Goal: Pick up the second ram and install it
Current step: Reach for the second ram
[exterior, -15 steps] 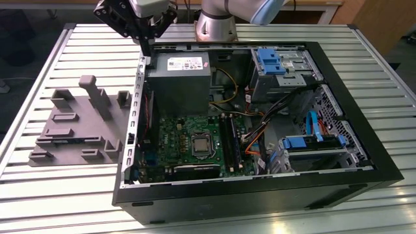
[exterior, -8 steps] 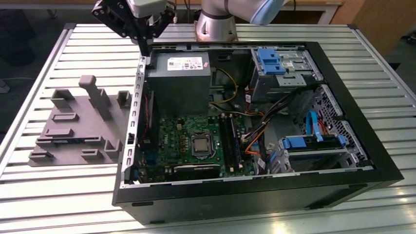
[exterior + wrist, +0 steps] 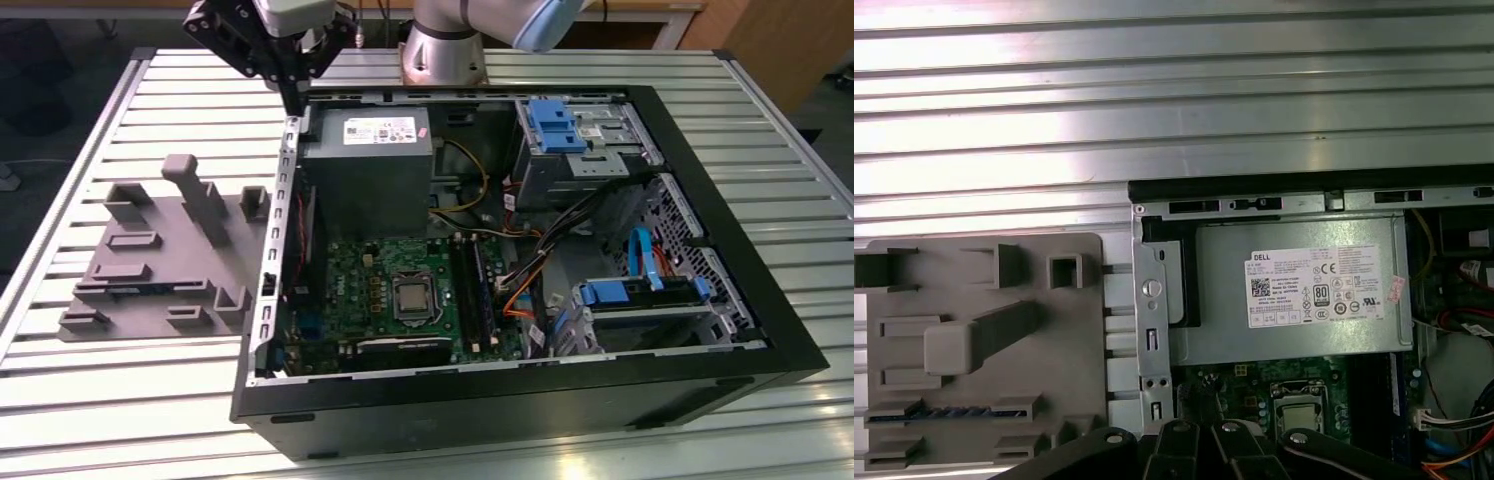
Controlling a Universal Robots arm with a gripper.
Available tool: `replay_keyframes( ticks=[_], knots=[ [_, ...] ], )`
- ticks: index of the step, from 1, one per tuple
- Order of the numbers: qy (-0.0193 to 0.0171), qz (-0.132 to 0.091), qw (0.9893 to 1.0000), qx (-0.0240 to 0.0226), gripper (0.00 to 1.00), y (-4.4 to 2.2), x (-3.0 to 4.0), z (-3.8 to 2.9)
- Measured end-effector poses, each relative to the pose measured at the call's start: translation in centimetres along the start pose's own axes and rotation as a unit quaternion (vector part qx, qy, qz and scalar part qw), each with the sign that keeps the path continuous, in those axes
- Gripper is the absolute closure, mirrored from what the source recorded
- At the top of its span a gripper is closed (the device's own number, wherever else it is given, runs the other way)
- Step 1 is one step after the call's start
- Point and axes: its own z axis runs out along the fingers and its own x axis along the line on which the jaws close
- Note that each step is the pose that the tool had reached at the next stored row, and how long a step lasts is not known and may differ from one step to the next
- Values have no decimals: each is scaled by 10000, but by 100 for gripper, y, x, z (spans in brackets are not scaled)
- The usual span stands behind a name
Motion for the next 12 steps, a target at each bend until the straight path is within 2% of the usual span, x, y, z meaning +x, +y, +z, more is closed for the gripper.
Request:
replay_keyframes(
  ticks=[12],
  knots=[
    [0,1,10000,0,89,-4,47,2]
  ],
)
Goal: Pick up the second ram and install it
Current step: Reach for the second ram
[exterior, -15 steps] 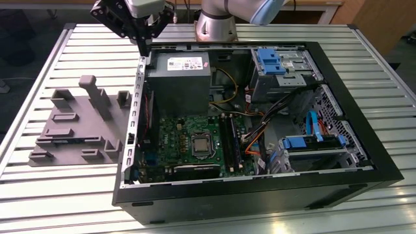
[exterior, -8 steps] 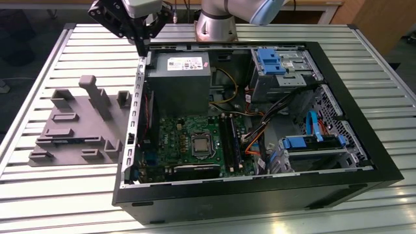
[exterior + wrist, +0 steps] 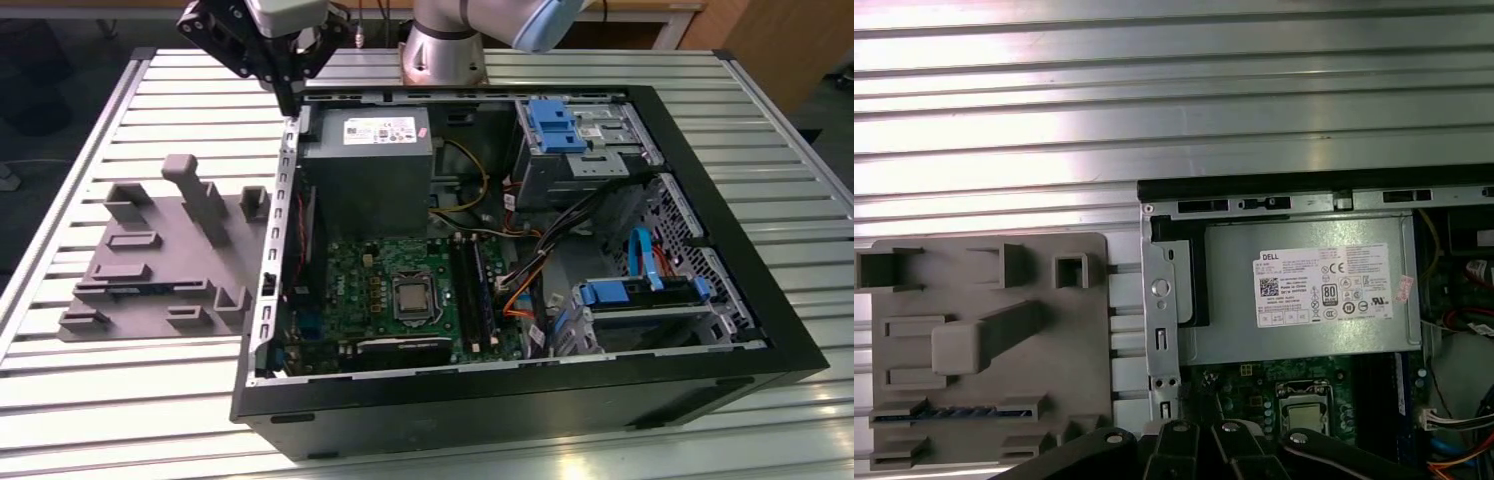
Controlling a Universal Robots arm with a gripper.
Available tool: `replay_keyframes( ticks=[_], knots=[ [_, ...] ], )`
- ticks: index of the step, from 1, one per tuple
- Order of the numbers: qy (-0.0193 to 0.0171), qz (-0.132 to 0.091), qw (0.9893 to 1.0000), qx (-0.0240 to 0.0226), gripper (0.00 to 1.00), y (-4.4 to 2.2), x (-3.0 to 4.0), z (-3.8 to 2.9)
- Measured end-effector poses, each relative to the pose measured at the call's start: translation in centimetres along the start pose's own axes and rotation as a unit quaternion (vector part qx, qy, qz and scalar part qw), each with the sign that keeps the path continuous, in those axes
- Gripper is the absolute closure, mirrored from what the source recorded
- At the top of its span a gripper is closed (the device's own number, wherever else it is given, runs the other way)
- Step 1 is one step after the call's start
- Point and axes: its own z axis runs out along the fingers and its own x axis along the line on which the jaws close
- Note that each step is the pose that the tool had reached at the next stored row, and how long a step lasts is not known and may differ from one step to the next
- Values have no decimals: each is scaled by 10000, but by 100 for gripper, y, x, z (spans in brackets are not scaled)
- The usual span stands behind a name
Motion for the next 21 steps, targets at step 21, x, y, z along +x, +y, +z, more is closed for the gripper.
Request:
replay_keyframes(
  ticks=[21],
  knots=[
    [0,0,10000,0,89,-12,155,-1]
  ],
)
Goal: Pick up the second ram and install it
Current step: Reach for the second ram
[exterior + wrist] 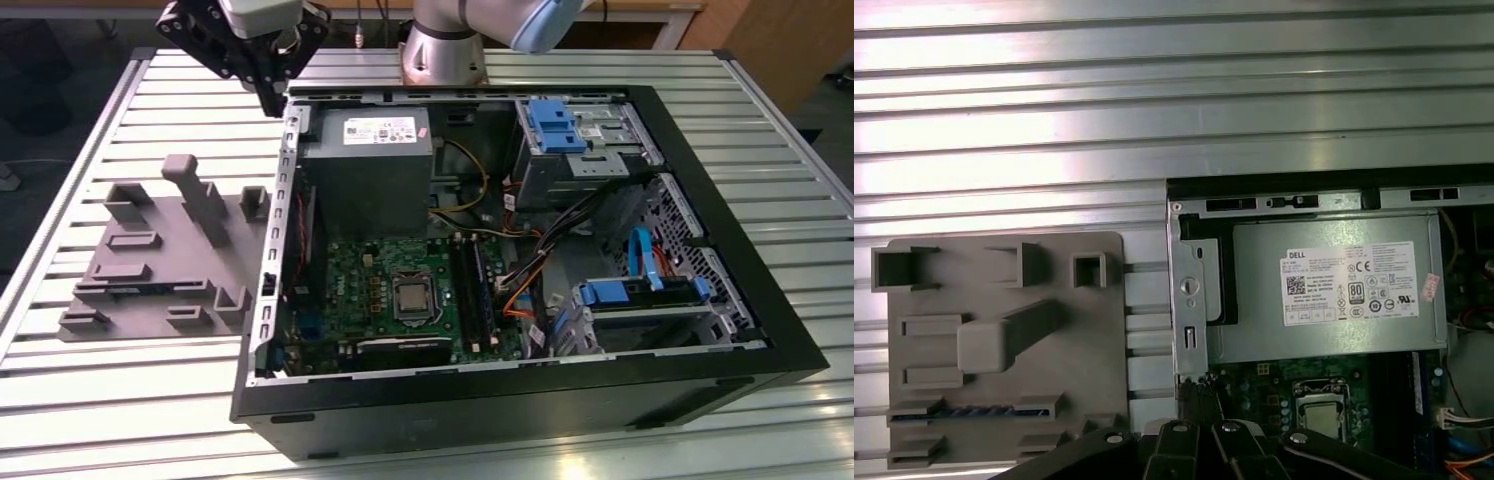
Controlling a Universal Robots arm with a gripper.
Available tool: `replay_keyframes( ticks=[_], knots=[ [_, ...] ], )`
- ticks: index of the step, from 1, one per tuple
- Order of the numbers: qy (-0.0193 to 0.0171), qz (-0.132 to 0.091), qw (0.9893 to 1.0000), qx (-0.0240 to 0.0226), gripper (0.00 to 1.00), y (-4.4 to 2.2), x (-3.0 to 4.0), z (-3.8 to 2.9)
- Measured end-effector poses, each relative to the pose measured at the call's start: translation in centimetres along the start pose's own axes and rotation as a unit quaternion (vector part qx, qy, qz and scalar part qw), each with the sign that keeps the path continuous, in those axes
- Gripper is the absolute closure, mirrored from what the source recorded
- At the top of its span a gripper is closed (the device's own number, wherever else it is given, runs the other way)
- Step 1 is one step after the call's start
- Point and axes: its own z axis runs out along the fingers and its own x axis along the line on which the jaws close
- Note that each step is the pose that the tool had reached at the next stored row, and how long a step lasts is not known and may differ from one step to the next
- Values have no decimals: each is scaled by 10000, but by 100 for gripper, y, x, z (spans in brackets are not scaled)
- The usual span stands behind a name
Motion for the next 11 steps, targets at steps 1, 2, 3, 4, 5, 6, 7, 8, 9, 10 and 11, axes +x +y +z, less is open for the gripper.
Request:
replay_keyframes(
  ticks=[1,2,3,4,5,6,7,8,9,10,11],
  knots=[
    [0,0,10000,0,89,0,7,0],
    [0,0,10000,0,89,-1,14,0],
    [0,0,10000,0,89,-2,22,0],
    [0,0,10000,0,89,-2,29,0],
    [0,0,10000,0,89,-3,37,0],
    [0,0,10000,0,89,-3,44,0],
    [0,0,10000,0,89,-3,49,0],
    [0,0,10000,0,89,-3,50,0],
    [0,0,10000,0,89,-4,54,0],
    [0,0,10000,0,89,-4,54,0],
    [0,0,10000,0,89,-4,55,0]
  ],
)
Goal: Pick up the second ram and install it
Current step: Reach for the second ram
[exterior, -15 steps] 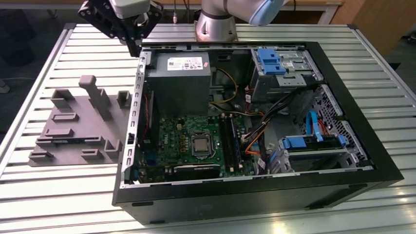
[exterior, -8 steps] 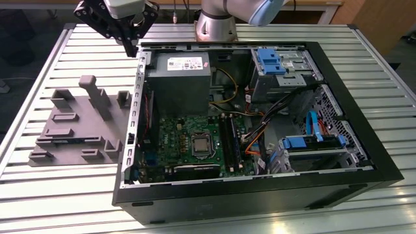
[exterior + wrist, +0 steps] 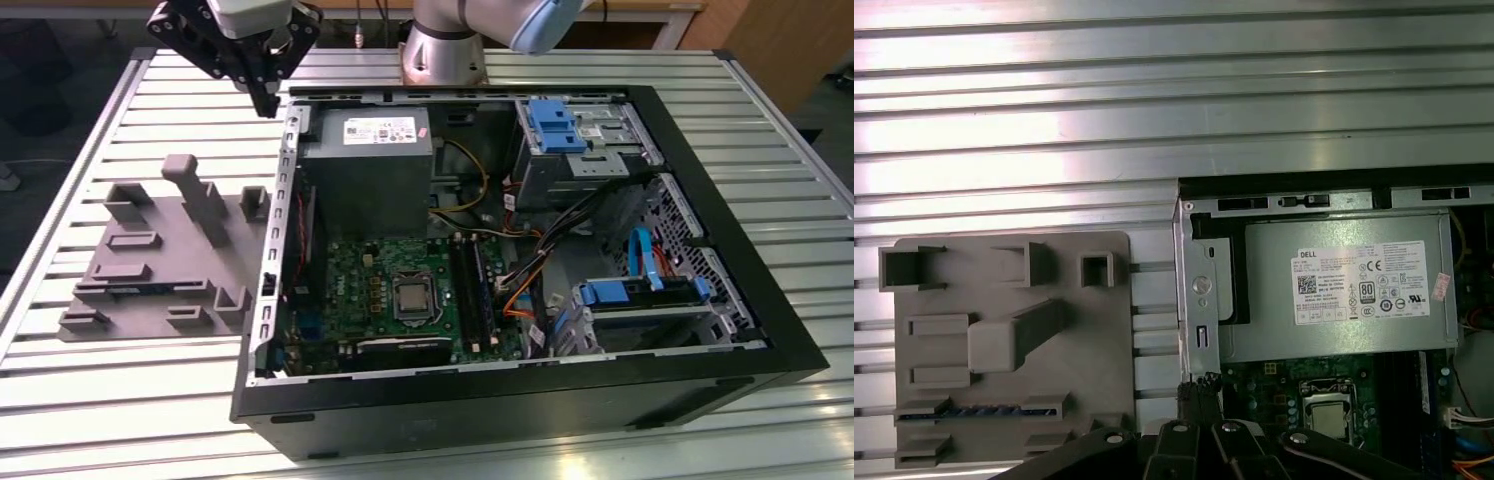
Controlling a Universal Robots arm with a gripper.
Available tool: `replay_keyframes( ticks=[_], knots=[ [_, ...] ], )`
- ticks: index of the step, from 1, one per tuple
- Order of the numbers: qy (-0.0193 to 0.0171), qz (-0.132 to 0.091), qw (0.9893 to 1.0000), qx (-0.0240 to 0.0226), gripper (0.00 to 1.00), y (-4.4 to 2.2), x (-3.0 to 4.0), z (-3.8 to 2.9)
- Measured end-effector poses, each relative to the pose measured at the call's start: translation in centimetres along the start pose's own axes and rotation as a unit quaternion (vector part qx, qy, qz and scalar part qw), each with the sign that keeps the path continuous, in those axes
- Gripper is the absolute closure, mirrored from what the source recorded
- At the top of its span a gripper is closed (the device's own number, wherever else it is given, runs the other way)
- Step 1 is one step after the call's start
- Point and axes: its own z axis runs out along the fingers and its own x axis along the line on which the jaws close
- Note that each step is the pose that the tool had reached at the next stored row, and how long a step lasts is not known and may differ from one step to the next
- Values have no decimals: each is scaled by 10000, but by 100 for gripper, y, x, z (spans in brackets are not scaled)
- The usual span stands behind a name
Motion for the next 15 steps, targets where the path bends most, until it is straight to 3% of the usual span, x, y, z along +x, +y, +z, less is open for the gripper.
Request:
replay_keyframes(
  ticks=[15],
  knots=[
    [0,0,10000,0,89,-4,57,-1]
  ],
)
